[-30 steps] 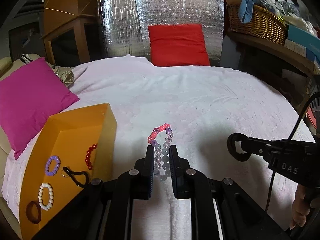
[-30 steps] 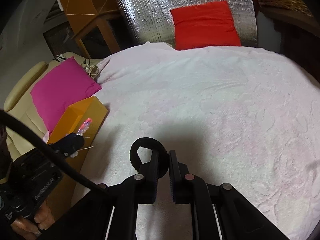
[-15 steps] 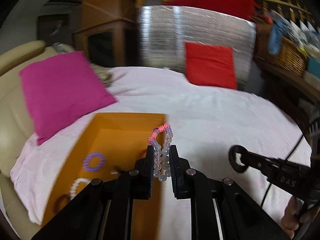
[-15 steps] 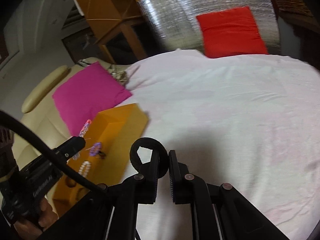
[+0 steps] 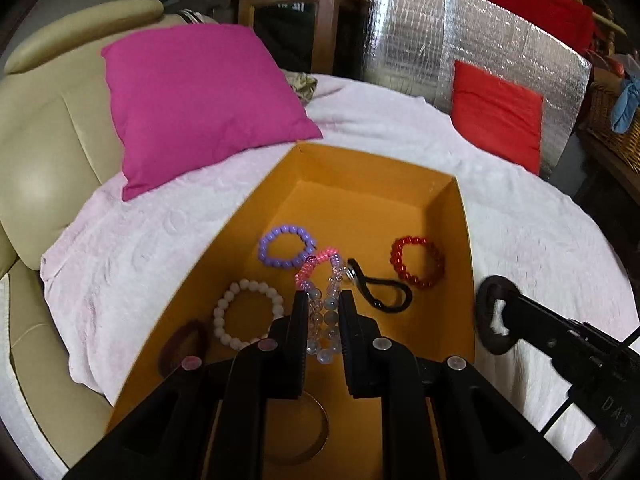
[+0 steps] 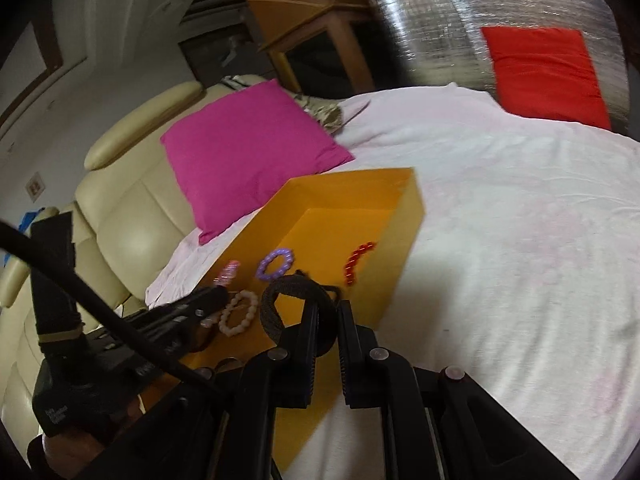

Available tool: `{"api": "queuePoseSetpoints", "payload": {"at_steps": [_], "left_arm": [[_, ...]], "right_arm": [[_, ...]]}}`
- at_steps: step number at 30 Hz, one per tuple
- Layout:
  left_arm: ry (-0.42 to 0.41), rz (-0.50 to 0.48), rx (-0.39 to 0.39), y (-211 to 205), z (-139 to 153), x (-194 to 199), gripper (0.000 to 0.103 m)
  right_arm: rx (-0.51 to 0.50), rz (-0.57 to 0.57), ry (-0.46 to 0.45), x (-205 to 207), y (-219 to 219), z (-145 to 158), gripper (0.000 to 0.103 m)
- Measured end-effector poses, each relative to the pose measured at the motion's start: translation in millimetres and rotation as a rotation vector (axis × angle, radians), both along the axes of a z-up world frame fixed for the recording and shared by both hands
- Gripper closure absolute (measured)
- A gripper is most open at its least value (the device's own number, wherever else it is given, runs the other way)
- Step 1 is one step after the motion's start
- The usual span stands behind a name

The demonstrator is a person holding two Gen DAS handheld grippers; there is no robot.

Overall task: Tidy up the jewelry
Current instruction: 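Lower both held items into the orange box and open both tools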

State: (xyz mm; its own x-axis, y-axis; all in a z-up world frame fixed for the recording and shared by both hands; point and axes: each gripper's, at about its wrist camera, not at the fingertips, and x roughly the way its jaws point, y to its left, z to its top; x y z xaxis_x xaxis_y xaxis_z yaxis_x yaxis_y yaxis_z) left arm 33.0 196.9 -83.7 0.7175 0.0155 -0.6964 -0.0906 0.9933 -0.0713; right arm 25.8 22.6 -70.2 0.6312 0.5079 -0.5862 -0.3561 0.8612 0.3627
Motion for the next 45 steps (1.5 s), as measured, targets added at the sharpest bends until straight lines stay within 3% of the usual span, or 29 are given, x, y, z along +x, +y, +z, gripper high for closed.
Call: {"api": "queuePoseSetpoints", "payload": {"at_steps": [9, 18, 45], "left_arm": [[0.032, 0.000, 0.014, -3, -7, 5, 0.087], [0.032, 0.014, 0.078, -9, -7, 6, 0.087], [0.084, 0.012, 0.111, -11, -18, 15, 0.087]], "right_arm": [[-0.028, 0.054, 0.010, 2, 15, -10, 0.092], [-0.028, 0.062, 0.026, 5, 18, -15, 0.092], [-0.037, 0.089, 0.035, 8, 27, -23, 0.091]]}}
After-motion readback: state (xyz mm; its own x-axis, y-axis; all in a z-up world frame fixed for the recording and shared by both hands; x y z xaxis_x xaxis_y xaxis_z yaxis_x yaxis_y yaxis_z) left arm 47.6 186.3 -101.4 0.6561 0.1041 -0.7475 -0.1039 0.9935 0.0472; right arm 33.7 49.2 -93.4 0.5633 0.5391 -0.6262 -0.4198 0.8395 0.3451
